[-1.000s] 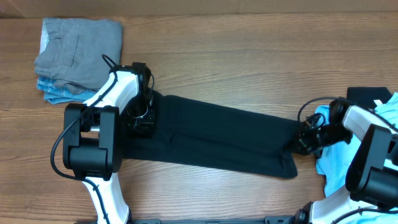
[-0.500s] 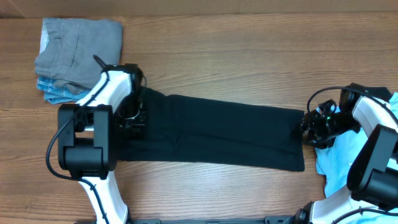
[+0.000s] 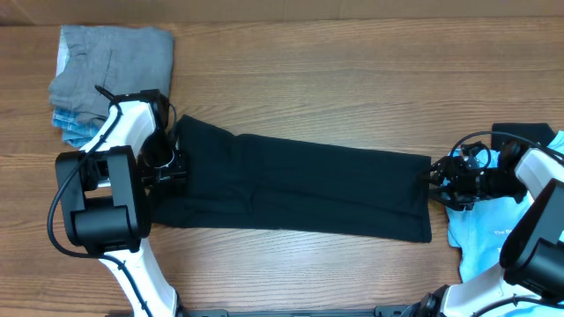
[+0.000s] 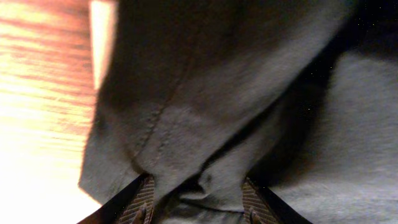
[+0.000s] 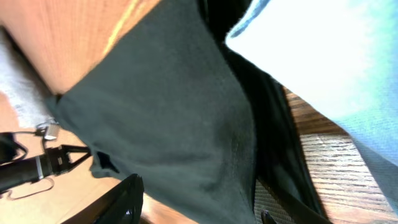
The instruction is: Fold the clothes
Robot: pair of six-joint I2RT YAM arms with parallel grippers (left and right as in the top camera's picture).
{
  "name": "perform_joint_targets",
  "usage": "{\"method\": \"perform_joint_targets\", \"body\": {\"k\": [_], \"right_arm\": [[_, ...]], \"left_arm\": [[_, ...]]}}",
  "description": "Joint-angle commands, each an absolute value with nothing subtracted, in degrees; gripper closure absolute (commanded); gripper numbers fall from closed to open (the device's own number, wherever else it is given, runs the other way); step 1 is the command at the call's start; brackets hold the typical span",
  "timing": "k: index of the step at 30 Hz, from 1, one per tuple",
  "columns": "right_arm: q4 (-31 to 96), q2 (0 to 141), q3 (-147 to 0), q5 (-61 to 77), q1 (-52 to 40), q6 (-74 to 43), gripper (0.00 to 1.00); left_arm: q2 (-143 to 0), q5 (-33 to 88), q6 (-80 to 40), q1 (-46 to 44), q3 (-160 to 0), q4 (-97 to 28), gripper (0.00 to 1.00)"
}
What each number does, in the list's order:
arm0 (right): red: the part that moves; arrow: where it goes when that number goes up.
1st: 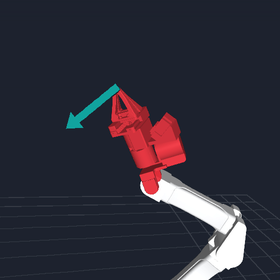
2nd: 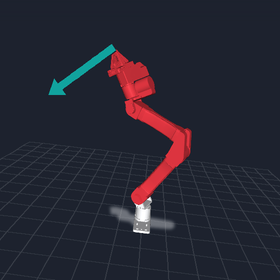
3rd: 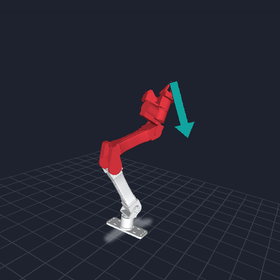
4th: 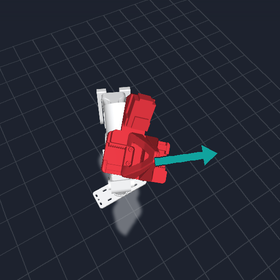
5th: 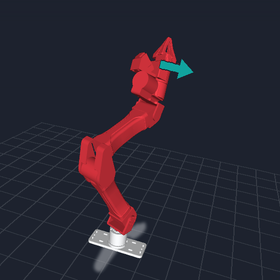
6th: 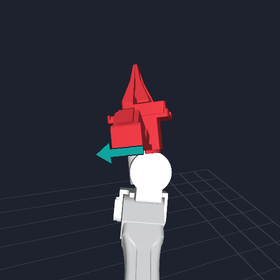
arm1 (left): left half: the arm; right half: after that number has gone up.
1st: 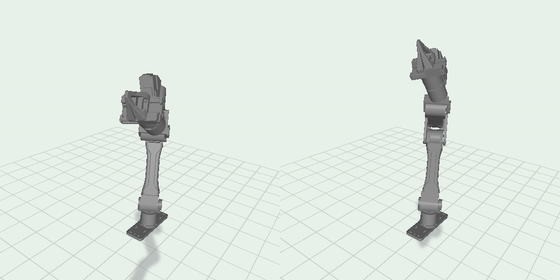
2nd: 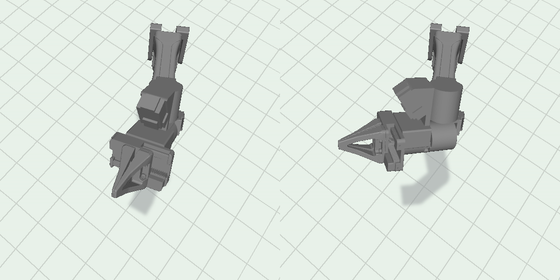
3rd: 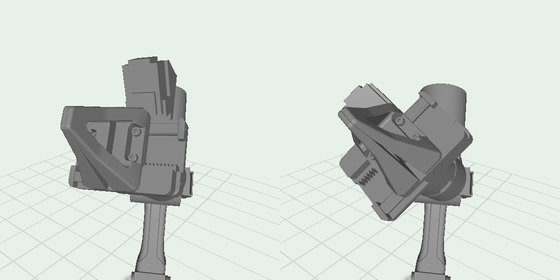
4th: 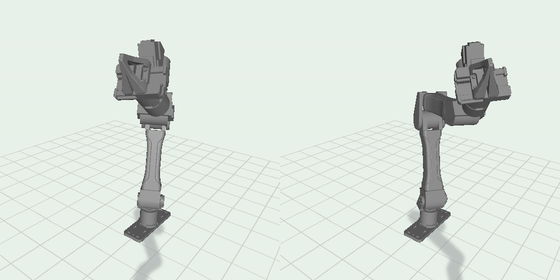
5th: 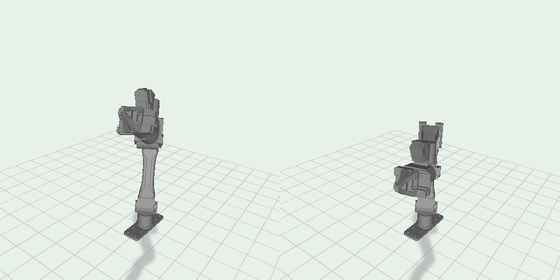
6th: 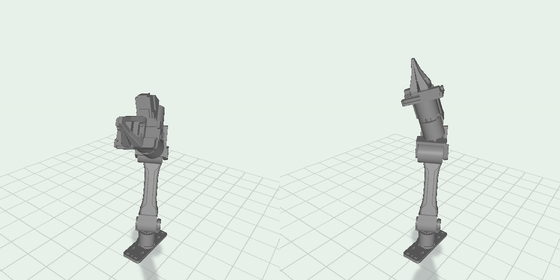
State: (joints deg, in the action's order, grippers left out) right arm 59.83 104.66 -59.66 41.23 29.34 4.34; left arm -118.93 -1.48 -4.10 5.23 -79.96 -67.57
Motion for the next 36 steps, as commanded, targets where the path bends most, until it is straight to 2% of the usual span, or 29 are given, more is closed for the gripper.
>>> {"method": "perform_joint_targets", "body": {"k": [1, 2, 3, 5, 8, 10, 13, 16, 18, 20, 26, 28, 32, 36], "right_arm": [[60.29, 104.77, -59.75, 44.93, 32.01, 6.44, 0.39], [60.51, 104.77, -59.75, 44.95, 32.58, 6.11, 0.38], [61.10, 104.77, -59.75, 45.10, 33.17, 6.02, 0.37], [62.54, 104.77, -59.72, 44.84, 33.23, 6.04, 0.35], [64.01, 104.77, -59.68, 40.58, 32.29, 5.85, 0.33], [63.24, 104.79, -59.35, 35.53, 31.42, 2.13, 0.30], [60.75, 104.79, -58.26, 36.77, 29.21, 1.96, 0.30], [57.65, 104.79, -56.10, 38.46, 25.08, 3.51, 0.40], [54.65, 104.79, -54.52, 38.17, 20.43, 5.87, 0.36], [53.04, 104.79, -53.80, 33.50, 16.69, 5.78, 0.28], [50.68, 104.81, -50.50, 30.63, 13.50, 5.45, 0.28], [49.45, 104.86, -48.69, 27.94, 13.52, 1.98, 0.28], [45.93, 104.86, -44.49, 28.73, 13.47, -0.47, 0.43], [45.25, 104.86, -43.77, 32.18, 12.23, 0.19, 0.49]], "left_arm": [[-118.80, 1.04, -2.59, 4.91, -80.31, -65.80, 0.63], [-118.80, 0.40, -3.01, 4.93, -79.66, -64.55, 0.74], [-118.80, -1.67, -4.78, 4.99, -78.87, -63.48, 0.80], [-118.83, -10.26, -12.14, 5.37, -76.40, -60.95, 0.88], [-118.83, -16.84, -17.67, 7.29, -73.95, -59.35, 0.96], [-118.83, -18.15, -18.48, 9.80, -73.49, -59.46, 0.96], [-118.83, -15.81, -16.40, 13.98, -73.54, -58.41, 0.96], [-118.80, -14.57, -15.35, 15.00, -73.54, -58.22, 0.96], [-118.80, -14.52, -15.20, 14.85, -73.54, -58.19, 0.96], [-118.80, -14.55, -15.16, 14.66, -73.54, -58.15, 0.96], [-118.80, -14.28, -14.96, 14.66, -73.56, -58.15, 0.96], [-118.80, -14.06, -14.70, 14.66, -73.56, -58.15, 0.96], [-118.80, -13.61, -14.28, 14.66, -73.56, -58.00, 0.96], [-118.80, -13.45, -14.26, 14.66, -73.56, -58.00, 0.96]]}}
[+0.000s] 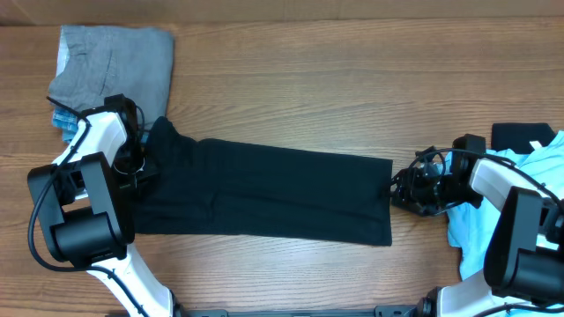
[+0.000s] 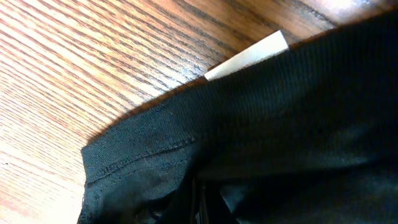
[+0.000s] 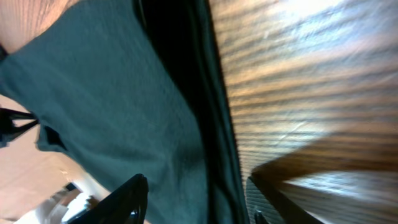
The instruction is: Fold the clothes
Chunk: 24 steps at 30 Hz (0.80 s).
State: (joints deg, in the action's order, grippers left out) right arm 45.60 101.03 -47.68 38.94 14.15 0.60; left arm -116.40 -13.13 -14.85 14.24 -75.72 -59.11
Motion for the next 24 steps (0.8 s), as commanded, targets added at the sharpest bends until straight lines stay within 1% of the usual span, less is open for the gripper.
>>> {"method": "perform_joint_targets", "body": {"k": [1, 4, 6, 7, 8, 10, 12, 13, 16, 19, 22, 23, 24], "right_arm": [[45.28, 104.86, -43.72, 32.47, 11.75, 0.19, 0.50], [45.71, 104.86, -43.31, 34.54, 10.59, 0.23, 0.47], [45.69, 104.86, -42.85, 35.00, 10.00, 0.19, 0.49], [45.67, 104.86, -42.81, 34.89, 10.02, 0.12, 0.53], [45.58, 104.86, -42.81, 34.87, 10.02, -0.34, 0.59], [44.93, 104.86, -42.85, 34.81, 10.48, -0.73, 0.76], [44.91, 104.84, -43.68, 34.61, 11.55, -0.84, 0.88], [46.02, 104.77, -45.36, 34.59, 12.75, -1.15, 0.96], [50.78, 104.18, -50.76, 33.30, 15.22, -1.58, 0.96], [54.98, 103.31, -55.48, 29.67, 16.38, -1.78, 0.96], [59.90, 102.19, -62.13, 22.61, 16.58, -3.07, 0.96], [61.49, 101.84, -64.84, 18.33, 16.58, -5.43, 0.96], [62.35, 101.67, -66.50, 15.99, 16.58, -6.31, 0.96]], "left_arm": [[-118.80, -13.45, -14.28, 14.66, -73.56, -58.00, 0.96], [-118.80, -13.45, -14.15, 14.63, -73.56, -58.02, 0.96], [-118.80, -13.41, -14.13, 14.63, -73.56, -58.02, 0.96], [-118.80, -13.41, -14.13, 14.63, -73.56, -58.02, 0.96], [-118.80, -13.41, -14.15, 14.63, -73.56, -58.02, 0.96], [-118.80, -13.41, -14.13, 14.63, -73.56, -58.11, 0.96], [-118.80, -13.41, -14.15, 14.66, -73.56, -58.19, 0.96], [-118.80, -13.41, -14.13, 14.66, -73.56, -58.22, 0.96], [-118.80, -12.40, -13.78, 14.66, -73.67, -58.46, 0.96], [-118.78, -8.03, -12.05, 14.66, -75.50, -59.79, 0.96], [-118.13, 0.93, -9.76, 14.59, -81.32, -64.05, 0.93], [-117.36, 6.04, -7.99, 14.59, -84.60, -66.43, 0.90], [-116.84, 8.34, -7.20, 14.59, -86.37, -67.81, 0.87]]}}
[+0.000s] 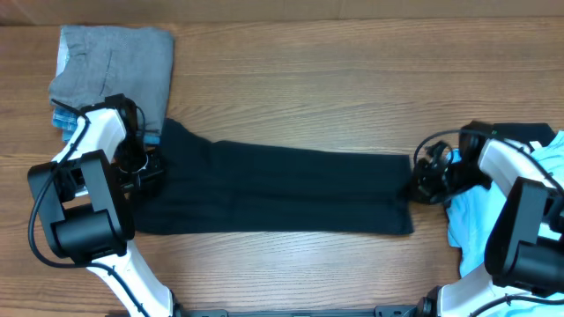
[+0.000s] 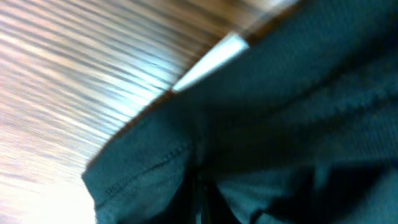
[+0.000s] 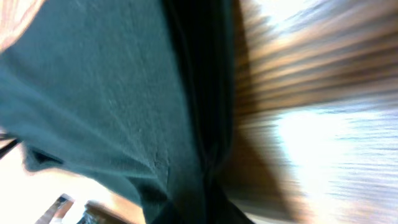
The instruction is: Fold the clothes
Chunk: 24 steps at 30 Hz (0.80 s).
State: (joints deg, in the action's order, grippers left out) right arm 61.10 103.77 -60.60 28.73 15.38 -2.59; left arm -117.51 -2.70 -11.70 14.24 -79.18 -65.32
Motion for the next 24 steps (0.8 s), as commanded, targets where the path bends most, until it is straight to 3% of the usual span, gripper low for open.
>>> {"method": "perform_joint_targets", "body": {"k": [1, 5, 10, 18, 24], "right_arm": [[63.44, 101.56, -68.49, 13.67, 16.58, -6.63, 0.96], [66.96, 101.56, -74.04, 11.60, 16.08, -7.49, 0.96], [68.88, 101.51, -74.98, 19.53, 7.77, -7.55, 0.96], [59.02, 101.71, -74.98, 23.46, -16.60, -23.62, 0.96], [51.40, 101.80, -74.96, 22.06, -26.44, -31.40, 0.96]], "left_arm": [[-116.07, 10.85, -6.28, 14.55, -88.92, -69.71, 0.84], [-110.78, 13.58, -5.23, 14.55, -98.65, -76.25, 0.75], [-103.15, 13.61, -5.10, 14.55, -101.69, -78.04, 0.66], [-100.86, 13.61, -5.10, 14.52, -101.69, -80.25, 0.66], [-100.86, 13.61, -5.10, 14.52, -101.69, -80.84, 0.66]]}}
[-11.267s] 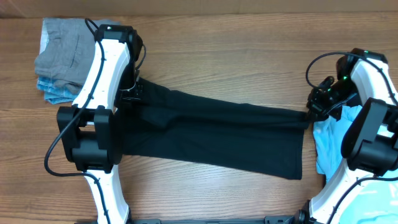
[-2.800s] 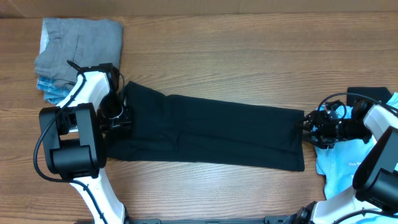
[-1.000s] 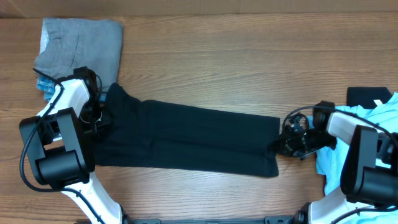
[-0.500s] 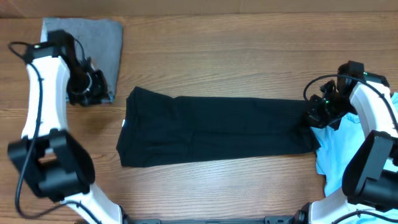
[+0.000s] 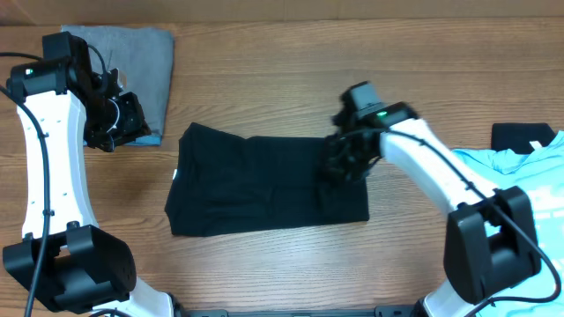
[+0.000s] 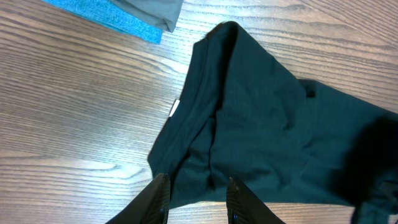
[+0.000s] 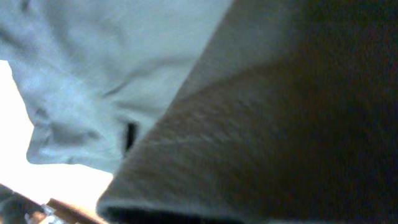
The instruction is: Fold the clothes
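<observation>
A black garment (image 5: 256,189) lies across the table's middle, its right part doubled over onto itself. My right gripper (image 5: 339,163) sits on that doubled part. Dark cloth (image 7: 249,124) fills the right wrist view and hides the fingers, so the gripper seems shut on the garment's end. My left gripper (image 5: 122,123) hangs raised at the far left, away from the garment. In the left wrist view it (image 6: 196,200) is open and empty, with the black garment (image 6: 280,137) and its white tag below it.
A folded grey garment (image 5: 132,53) on a blue one (image 6: 106,15) lies at the back left, by my left gripper. A light blue shirt (image 5: 520,172) and a small black item (image 5: 515,134) lie at the right edge. Bare wood surrounds the garment.
My left gripper let go of the garment's left end and now hangs open by the grey stack. My right gripper has moved from the far right to the middle, doubling the right end over.
At first both grippers held the ends of the long black garment, stretched across the table. It then sat further left, then further right, still stretched. Now the left end lies free and the right end is folded over, leaving the garment about half as long.
</observation>
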Robot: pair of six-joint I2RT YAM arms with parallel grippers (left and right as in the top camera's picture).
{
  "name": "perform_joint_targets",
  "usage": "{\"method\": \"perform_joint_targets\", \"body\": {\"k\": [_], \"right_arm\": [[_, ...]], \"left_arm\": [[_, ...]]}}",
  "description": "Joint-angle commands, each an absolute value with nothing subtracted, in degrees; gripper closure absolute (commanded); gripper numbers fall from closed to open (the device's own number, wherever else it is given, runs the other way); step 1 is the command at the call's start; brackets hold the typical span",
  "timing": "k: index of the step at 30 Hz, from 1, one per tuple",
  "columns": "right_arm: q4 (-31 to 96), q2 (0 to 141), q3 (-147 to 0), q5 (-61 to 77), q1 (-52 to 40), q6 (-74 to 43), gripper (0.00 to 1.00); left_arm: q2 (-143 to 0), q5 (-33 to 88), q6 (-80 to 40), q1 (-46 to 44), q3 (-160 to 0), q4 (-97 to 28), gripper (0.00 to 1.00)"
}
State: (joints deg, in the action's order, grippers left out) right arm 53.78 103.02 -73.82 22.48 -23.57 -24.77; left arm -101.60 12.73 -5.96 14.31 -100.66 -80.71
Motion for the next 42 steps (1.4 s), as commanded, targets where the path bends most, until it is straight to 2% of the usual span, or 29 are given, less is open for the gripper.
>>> {"method": "perform_joint_targets", "body": {"k": [1, 5, 11, 12, 13, 15, 16, 22, 24, 27, 30, 36, 38, 40, 42], "right_arm": [[50.83, 101.80, -74.96, 21.45, -27.18, -32.18, 0.95], [47.59, 102.04, -74.96, 13.96, -32.16, -38.46, 0.96], [43.86, 103.24, -74.94, 12.62, -34.79, -42.28, 0.95], [43.55, 103.46, -74.94, 12.67, -34.89, -42.28, 0.89], [43.57, 103.66, -74.94, 12.64, -34.87, -42.24, 0.57], [43.79, 103.61, -74.98, 12.69, -34.76, -42.24, 0.42], [43.79, 103.53, -74.98, 12.71, -34.52, -42.09, 0.40], [47.88, 100.51, -75.09, 13.54, -29.69, -34.94, 0.44], [50.00, 99.68, -75.09, 13.56, -27.62, -34.20, 0.50], [51.48, 100.40, -73.60, 13.32, -26.39, -34.06, 0.78], [48.31, 102.26, -70.48, 15.53, -27.51, -34.85, 0.90], [37.78, 105.93, -67.11, 20.53, -34.13, -40.47, 0.92], [33.19, 105.93, -67.11, 24.69, -36.82, -37.41, 0.94], [27.66, 105.89, -67.20, 35.20, -39.31, -29.74, 0.96], [28.51, 105.34, -68.23, 37.01, -39.83, -27.49, 0.96]], "left_arm": [[-100.86, 13.61, -5.10, 14.52, -101.69, -80.86, 0.66], [-100.86, 13.61, -5.10, 14.44, -101.69, -80.84, 0.67], [-100.86, 13.61, -5.10, 13.91, -101.69, -81.01, 0.67], [-100.86, 13.61, -5.08, 13.80, -101.69, -80.99, 0.67], [-100.86, 13.61, -5.08, 13.80, -101.69, -81.03, 0.66], [-100.86, 13.58, -5.06, 13.80, -101.69, -81.23, 0.66], [-100.86, 13.61, -4.86, 13.80, -101.69, -81.34, 0.66], [-100.86, 11.31, -3.18, 13.80, -101.67, -82.46, 0.62], [-100.86, 9.21, -3.20, 13.80, -101.60, -82.56, 0.60], [-100.88, 9.21, -3.18, 13.80, -101.38, -82.50, 0.59], [-100.88, 9.21, -3.18, 13.80, -101.38, -82.50, 0.59], [-100.86, 9.23, -3.18, 13.80, -101.38, -82.96, 0.59], [-100.86, 9.23, -3.18, 13.80, -101.38, -83.11, 0.60], [-100.86, 9.21, -3.18, 13.80, -101.38, -83.13, 0.60], [-100.86, 9.17, -3.18, 13.80, -101.38, -83.24, 0.60]]}}
